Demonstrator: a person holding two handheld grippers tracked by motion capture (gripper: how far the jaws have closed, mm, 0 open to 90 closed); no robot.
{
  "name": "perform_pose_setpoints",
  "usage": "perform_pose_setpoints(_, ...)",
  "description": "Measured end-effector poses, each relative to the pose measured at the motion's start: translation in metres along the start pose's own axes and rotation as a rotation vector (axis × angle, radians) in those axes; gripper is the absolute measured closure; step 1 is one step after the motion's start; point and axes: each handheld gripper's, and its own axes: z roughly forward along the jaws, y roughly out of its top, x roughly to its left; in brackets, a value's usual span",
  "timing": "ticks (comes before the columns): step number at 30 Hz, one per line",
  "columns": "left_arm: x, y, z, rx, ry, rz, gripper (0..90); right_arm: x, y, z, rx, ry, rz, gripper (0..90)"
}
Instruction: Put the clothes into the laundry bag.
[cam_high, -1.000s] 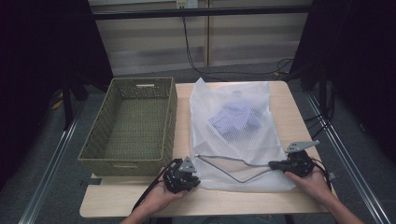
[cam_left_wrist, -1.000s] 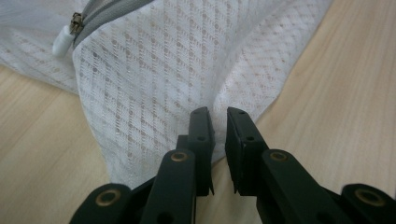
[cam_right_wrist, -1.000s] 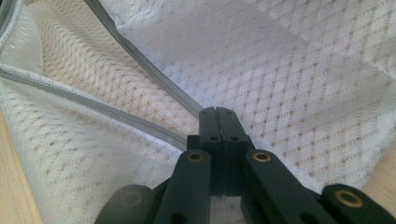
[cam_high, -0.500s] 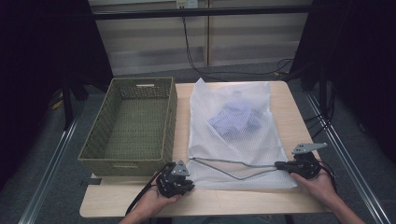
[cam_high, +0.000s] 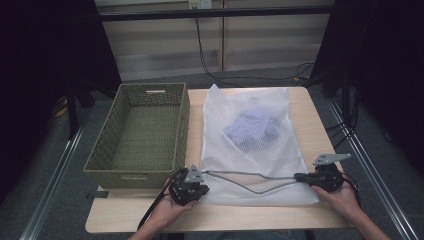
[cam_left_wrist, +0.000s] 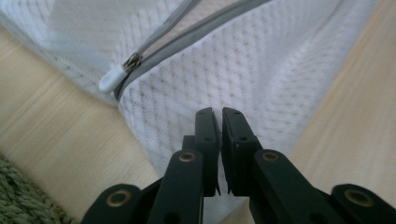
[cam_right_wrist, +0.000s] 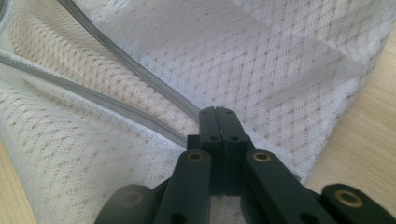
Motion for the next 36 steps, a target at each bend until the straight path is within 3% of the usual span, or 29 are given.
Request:
perform_pose_setpoints(2, 0.002, -0.002, 0.001, 0.017, 0.014, -0.007, 83.0, 0.000, 0.000, 0.000, 0.002, 0.000, 0.000, 90.0)
perform_pose_setpoints(4, 0.005, -0.005, 0.000, 0.002, -0.004, -0.037, 82.5, 0.001, 0.000, 0.000, 0.003, -0.005, -0.002, 90.0)
perform_pose_setpoints(7, 0.006, -0.009, -0.006, 0.031, -0.020, -0.036, 82.3, 0.003, 0.000, 0.000, 0.005, -0.022, -0.005, 90.0)
perform_pose_setpoints(9, 0.005, -0.013, -0.008, 0.022, -0.029, -0.041, 82.3, 0.004, 0.000, 0.000, 0.005, -0.028, -0.006, 90.0)
perform_pose_setpoints(10, 0.002, -0.015, -0.009, 0.014, -0.029, -0.067, 82.1, 0.004, 0.000, 0.000, 0.006, -0.028, 0.001, 90.0)
perform_pose_setpoints(12, 0.001, -0.018, -0.012, 0.021, -0.037, -0.024, 80.0, 0.004, 0.000, 0.000, 0.005, -0.032, -0.003, 90.0)
perform_pose_setpoints(15, -0.003, -0.020, -0.015, 0.030, -0.034, -0.036, 79.8, 0.004, 0.000, 0.000, 0.004, -0.031, -0.006, 90.0)
perform_pose_setpoints(16, -0.002, -0.020, -0.016, 0.041, -0.037, -0.014, 79.8, 0.004, 0.000, 0.000, 0.006, -0.033, -0.003, 90.0)
perform_pose_setpoints(17, -0.005, -0.021, -0.015, 0.012, -0.037, -0.058, 79.9, 0.004, 0.000, 0.000, 0.006, -0.034, 0.004, 90.0)
perform_pose_setpoints(21, -0.004, -0.021, -0.016, 0.027, -0.031, -0.056, 79.8, 0.004, 0.000, -0.001, 0.007, -0.033, 0.018, 90.0)
perform_pose_setpoints(22, -0.002, -0.021, -0.018, 0.049, -0.033, -0.028, 79.8, 0.003, -0.001, -0.002, 0.009, -0.035, 0.018, 90.0)
perform_pose_setpoints(23, -0.002, -0.021, -0.017, 0.042, -0.037, -0.047, 79.8, 0.003, 0.000, -0.002, 0.012, -0.043, 0.018, 90.0)
perform_pose_setpoints(24, 0.001, -0.021, -0.018, 0.059, -0.052, -0.040, 79.7, 0.003, 0.000, -0.003, 0.014, -0.056, 0.013, 88.7)
perform_pose_setpoints(25, 0.005, -0.021, -0.019, 0.067, -0.082, -0.062, 77.4, 0.002, 0.000, -0.005, 0.024, -0.060, 0.014, 87.1)
perform_pose_setpoints(27, 0.006, -0.021, -0.019, 0.067, -0.097, -0.074, 74.0, 0.001, -0.001, -0.007, 0.014, -0.047, 0.022, 83.9)
perform_pose_setpoints(28, 0.003, -0.021, -0.017, 0.028, -0.091, -0.124, 73.7, 0.000, -0.001, -0.007, 0.005, -0.040, 0.022, 81.6)
perform_pose_setpoints(29, 0.007, -0.020, -0.019, 0.054, -0.103, -0.072, 73.1, 0.000, 0.000, -0.008, 0.001, -0.034, 0.037, 80.5)
perform_pose_setpoints(30, 0.004, -0.020, -0.019, 0.020, -0.106, -0.093, 72.4, 0.000, 0.001, -0.009, -0.011, -0.026, 0.033, 78.8)
perform_pose_setpoints(36, -0.002, -0.017, -0.033, -0.112, -0.098, -0.086, 65.8, 0.005, 0.004, -0.025, -0.142, 0.028, 0.023, 64.2)
